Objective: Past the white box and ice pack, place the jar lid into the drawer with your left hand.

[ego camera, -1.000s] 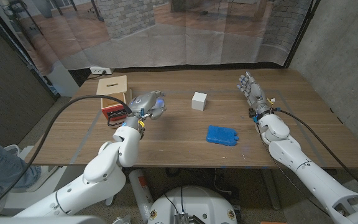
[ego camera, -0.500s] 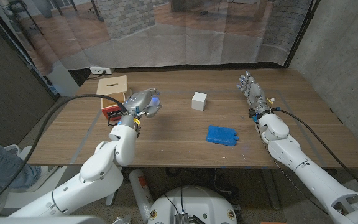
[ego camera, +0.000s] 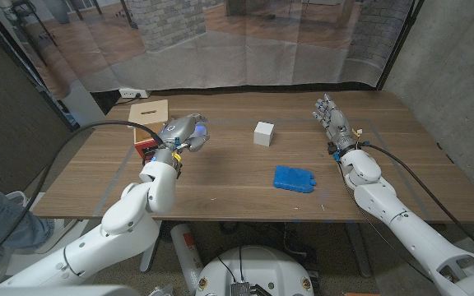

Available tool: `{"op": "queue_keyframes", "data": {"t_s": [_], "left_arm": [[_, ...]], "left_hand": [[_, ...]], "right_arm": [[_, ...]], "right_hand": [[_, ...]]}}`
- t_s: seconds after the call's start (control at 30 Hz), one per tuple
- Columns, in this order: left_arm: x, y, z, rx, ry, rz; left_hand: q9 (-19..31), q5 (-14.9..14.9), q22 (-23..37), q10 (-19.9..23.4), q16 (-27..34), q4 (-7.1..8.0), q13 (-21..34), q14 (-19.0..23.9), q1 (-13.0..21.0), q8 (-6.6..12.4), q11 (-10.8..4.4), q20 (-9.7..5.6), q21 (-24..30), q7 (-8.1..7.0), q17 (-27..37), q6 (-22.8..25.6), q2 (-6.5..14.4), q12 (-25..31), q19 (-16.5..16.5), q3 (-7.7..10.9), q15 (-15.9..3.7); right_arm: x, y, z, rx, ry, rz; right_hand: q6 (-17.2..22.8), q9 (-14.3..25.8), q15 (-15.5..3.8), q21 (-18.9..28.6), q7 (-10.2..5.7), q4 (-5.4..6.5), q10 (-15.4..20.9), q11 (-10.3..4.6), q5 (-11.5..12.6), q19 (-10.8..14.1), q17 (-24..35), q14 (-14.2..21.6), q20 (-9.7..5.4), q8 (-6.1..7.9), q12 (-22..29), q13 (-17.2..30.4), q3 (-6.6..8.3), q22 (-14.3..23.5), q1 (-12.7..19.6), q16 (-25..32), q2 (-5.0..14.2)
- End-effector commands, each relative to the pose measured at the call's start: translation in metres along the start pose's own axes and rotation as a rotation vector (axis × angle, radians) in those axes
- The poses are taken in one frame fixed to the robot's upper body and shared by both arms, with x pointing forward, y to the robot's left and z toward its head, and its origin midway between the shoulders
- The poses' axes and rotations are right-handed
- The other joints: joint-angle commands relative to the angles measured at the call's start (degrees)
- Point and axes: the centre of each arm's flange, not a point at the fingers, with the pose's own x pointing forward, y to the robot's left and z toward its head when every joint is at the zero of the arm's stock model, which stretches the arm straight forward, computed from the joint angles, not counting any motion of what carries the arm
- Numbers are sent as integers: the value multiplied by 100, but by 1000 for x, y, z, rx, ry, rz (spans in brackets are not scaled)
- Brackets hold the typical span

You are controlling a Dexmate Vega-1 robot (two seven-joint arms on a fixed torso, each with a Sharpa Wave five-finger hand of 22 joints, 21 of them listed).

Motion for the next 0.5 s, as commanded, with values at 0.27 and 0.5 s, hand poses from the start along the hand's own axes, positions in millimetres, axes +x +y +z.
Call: {"op": "queue_keyframes", "data": {"t_s": [0.27, 0.5], "left_arm": [[5, 9, -9, 8, 34, 14], [7, 15, -14, 7, 49, 29]], "left_hand": [[14, 18, 22, 48, -8, 32, 15, 69, 72, 8, 26, -34, -17, -32, 20, 47, 16, -2, 46, 14, -75], [14, 17, 22, 57, -8, 31, 17, 79, 75, 8, 6, -41, -25, -23, 21, 60, 12, -4, 45, 14, -88]], "right_arm": [[6, 2, -3, 1, 9, -3], [10, 3, -2, -2, 8, 3]], "right_hand": [[62, 28, 19, 2, 1, -28, 45, -7, -5, 16, 22, 47, 34, 14, 26, 32, 19, 13, 56, 13, -14], [61, 28, 9, -4, 3, -29, 46, -6, -6, 6, 21, 35, 34, 13, 25, 32, 19, 13, 56, 6, -12]]}}
